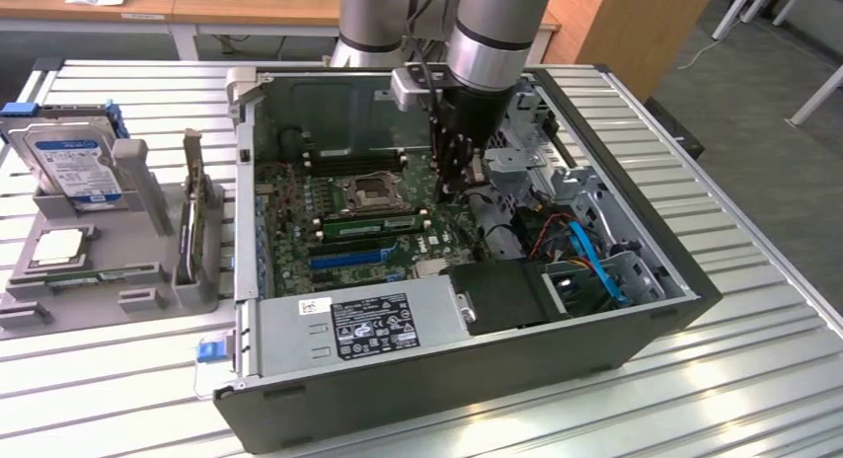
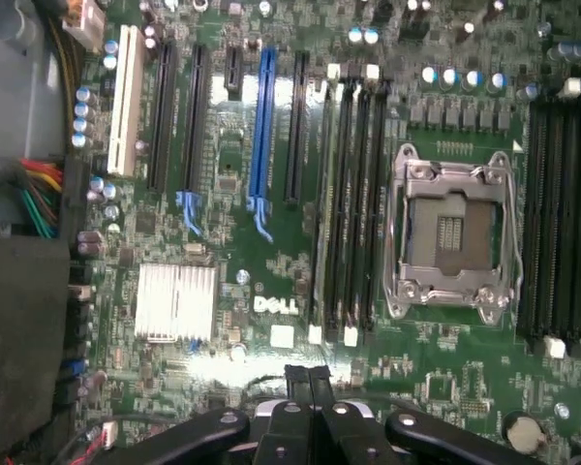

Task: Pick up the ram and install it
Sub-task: 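Press down the ram until it locks into place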

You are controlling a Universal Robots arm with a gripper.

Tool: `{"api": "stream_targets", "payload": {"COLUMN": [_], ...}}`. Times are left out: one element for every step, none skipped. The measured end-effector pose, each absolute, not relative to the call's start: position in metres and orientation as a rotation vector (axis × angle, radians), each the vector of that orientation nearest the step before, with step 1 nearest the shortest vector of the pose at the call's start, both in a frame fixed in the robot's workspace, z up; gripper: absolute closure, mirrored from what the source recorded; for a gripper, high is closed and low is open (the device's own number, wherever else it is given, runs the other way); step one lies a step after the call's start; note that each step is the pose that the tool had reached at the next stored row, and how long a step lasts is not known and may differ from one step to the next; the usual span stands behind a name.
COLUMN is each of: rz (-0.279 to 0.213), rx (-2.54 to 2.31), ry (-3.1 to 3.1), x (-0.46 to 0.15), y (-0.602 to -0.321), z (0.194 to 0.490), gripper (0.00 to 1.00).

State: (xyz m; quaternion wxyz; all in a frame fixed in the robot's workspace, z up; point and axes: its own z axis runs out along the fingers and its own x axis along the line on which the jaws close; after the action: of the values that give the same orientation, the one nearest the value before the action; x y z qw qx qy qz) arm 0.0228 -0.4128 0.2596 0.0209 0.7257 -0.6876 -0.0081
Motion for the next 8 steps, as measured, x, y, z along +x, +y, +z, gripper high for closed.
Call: {"api": "stream_targets", "payload": {"rz": [-0.025,-0.025,-0.025,-0.025,-0.025,-0.025,-0.025,-0.025], "rx": [2.25,2.25,2.25,2.25,2.25,2.25,2.25,2.25], "ry": [-2.132,-2.132,-2.132,-2.132,-2.132,-2.132,-2.132,-2.132], "x": [0.018,0.013,0.009,0.005,0.0,-0.004,-0.009,-0.014], "y": [-0.413,-0.413,-0.413,-0.413,-0.413,-0.413,-0.413,-0.413], "z": [0.26,0.26,0.26,0.259,0.259,0.259,0.259,0.259], "gripper": [0.89,0.89,0.89,0.89,0.89,0.89,0.89,0.89]}}
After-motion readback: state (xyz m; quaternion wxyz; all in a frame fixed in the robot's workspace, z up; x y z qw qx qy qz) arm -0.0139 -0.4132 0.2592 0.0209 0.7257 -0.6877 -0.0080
